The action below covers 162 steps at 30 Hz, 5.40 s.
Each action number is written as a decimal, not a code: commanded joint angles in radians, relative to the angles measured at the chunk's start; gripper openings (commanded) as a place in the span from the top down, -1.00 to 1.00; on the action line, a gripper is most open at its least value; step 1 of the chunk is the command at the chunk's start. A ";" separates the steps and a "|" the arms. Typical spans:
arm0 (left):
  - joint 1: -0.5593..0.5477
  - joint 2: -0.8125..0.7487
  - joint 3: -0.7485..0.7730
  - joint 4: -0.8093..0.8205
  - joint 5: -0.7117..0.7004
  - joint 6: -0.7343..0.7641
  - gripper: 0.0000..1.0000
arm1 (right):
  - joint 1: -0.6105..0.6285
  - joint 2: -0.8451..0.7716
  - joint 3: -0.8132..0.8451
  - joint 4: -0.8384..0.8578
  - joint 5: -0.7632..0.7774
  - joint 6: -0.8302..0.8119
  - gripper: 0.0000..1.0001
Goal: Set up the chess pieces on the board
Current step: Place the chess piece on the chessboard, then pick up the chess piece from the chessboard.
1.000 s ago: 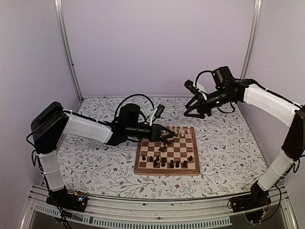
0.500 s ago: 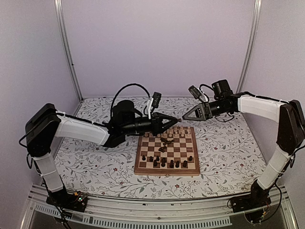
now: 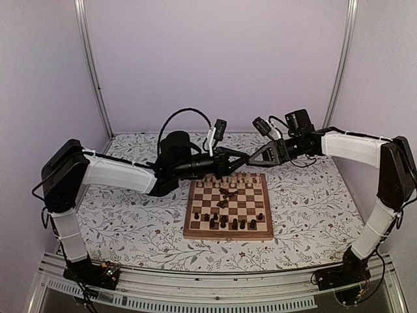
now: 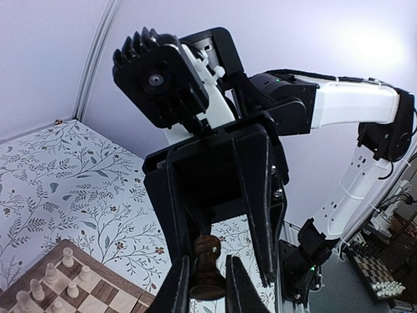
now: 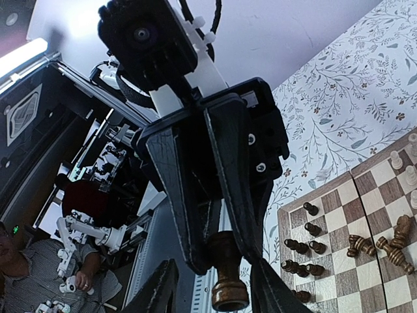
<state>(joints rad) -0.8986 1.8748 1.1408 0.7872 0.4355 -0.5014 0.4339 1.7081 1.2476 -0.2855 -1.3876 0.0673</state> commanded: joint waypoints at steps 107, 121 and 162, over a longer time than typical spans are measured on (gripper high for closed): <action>0.306 -0.316 0.117 -0.964 -0.388 0.427 -0.09 | 0.440 -0.110 -0.149 -0.538 1.321 -0.842 0.83; 0.306 -0.318 0.120 -0.971 -0.360 0.428 -0.09 | 0.457 -0.044 -0.124 -0.532 1.318 -0.842 0.73; 0.039 0.065 0.401 -1.332 -0.332 0.500 0.10 | 0.124 -0.369 -0.250 -0.137 1.020 -0.726 0.13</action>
<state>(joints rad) -0.8379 1.8801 1.4902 -0.4633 0.0784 -0.0174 0.5621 1.2953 1.0233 -0.5507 -0.2657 -0.7151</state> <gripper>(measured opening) 0.457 0.440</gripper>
